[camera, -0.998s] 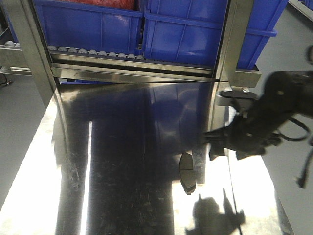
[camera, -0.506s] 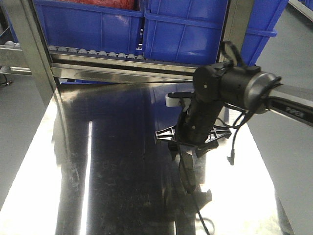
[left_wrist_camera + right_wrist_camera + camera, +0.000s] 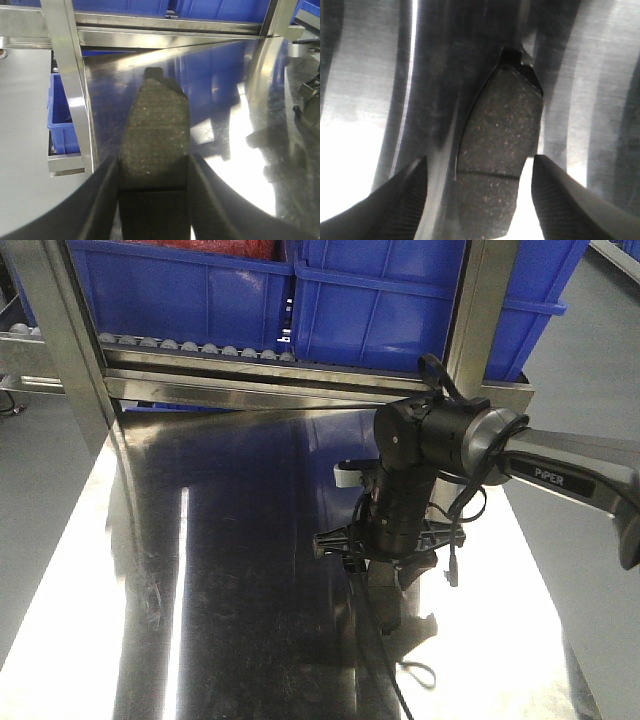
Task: Move and align brake pads A on conveyor
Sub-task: 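Lower the right gripper onto the pad and close on it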
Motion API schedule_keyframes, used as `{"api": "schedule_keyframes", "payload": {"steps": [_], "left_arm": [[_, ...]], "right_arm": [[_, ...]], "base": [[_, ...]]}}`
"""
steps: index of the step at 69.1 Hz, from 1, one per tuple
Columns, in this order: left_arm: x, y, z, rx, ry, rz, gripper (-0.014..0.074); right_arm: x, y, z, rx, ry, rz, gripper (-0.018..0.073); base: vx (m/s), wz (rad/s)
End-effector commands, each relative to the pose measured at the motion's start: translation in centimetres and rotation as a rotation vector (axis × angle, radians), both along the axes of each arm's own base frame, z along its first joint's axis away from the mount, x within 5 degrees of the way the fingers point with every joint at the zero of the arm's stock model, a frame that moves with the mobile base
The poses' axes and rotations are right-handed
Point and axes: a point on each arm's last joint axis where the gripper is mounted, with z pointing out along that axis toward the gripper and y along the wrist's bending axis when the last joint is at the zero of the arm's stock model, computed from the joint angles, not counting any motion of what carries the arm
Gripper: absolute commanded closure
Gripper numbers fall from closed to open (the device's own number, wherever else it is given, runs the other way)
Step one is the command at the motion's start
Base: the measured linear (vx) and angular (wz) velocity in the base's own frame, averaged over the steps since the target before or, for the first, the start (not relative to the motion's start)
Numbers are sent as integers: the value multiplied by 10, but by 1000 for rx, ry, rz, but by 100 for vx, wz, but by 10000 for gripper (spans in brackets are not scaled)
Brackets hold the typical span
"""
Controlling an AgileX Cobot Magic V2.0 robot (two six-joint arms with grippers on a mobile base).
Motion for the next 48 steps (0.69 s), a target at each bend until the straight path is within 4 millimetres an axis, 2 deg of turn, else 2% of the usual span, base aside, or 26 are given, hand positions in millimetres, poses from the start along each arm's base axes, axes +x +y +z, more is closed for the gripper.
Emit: {"api": "schedule_keyframes", "payload": {"steps": [1,13,20,29,37,48], "left_arm": [[2,-2,17,-27,-107,-20,603],[2,-2,17,-27,-107,-20,603],[2,-2,17,-26,-106,-20,603],[2,-2,17,-26,-106,-20,603],[2,-2,17,-26,-106,-20,603],[2,-2,17,-26,-106,-20,603]], "right_arm": [[2,1,22,30,-53,-5,143],[3,1,15,20,-43,-3,181],[4,1,14,21,-45,9,236],[5,2,16,32,-70,29,390],[5,1,24,48,-103,51,576],[7,-12,40,61,-133,47,568]], "base": [[0,0],[0,0],[0,0],[0,0],[0,0],[0,0]]}}
